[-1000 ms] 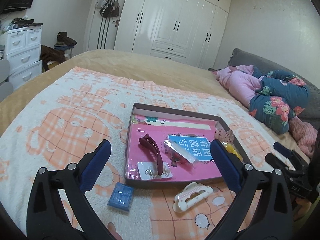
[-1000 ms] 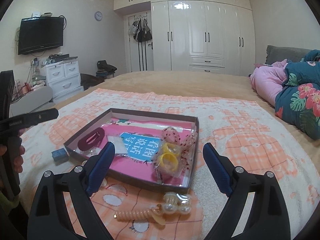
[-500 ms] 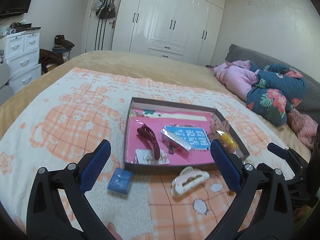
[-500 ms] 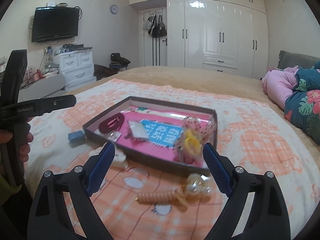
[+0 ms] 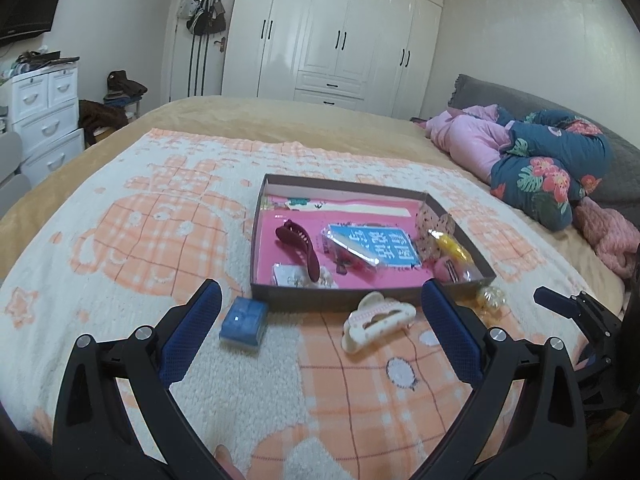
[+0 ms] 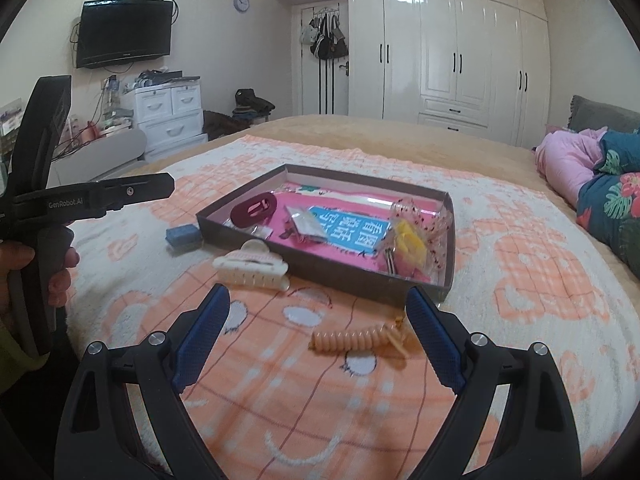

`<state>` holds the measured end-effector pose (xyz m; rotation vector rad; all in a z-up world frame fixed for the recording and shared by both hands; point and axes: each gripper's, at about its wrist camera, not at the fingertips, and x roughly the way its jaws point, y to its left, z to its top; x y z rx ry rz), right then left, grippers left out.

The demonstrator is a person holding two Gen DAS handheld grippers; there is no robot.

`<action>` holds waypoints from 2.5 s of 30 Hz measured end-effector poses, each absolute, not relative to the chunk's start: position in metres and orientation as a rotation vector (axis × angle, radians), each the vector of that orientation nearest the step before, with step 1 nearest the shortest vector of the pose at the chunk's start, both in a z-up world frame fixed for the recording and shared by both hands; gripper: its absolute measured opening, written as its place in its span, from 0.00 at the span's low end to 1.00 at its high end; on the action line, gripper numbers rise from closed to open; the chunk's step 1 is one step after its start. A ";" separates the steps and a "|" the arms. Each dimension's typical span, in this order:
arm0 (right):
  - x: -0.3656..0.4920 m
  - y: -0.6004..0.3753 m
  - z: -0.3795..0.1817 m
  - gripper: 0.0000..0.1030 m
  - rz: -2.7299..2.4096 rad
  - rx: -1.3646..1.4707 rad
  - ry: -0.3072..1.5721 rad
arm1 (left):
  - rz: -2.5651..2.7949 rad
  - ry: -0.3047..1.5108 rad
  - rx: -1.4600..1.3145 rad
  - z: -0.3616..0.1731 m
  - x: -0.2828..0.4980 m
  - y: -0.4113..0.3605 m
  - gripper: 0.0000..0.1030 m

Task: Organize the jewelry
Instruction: 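Move the left tool toward the blue case while the right tool approaches the coiled hair tie, then grasp the blue square case with the left tool while the right tool grasps the peach coiled hair tie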

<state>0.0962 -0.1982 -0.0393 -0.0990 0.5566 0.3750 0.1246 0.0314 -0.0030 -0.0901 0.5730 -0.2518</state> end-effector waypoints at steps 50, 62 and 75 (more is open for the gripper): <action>0.163 -0.213 -0.096 0.44 0.097 0.260 0.885 | -0.108 0.780 -0.076 -0.070 0.178 0.054 0.75; 0.145 -0.196 -0.093 0.17 0.253 0.234 0.867 | -0.128 0.819 -0.068 -0.076 0.186 0.049 0.24; 0.121 -0.188 -0.069 0.17 0.344 0.137 0.746 | -0.209 0.751 -0.053 -0.054 0.146 0.036 0.24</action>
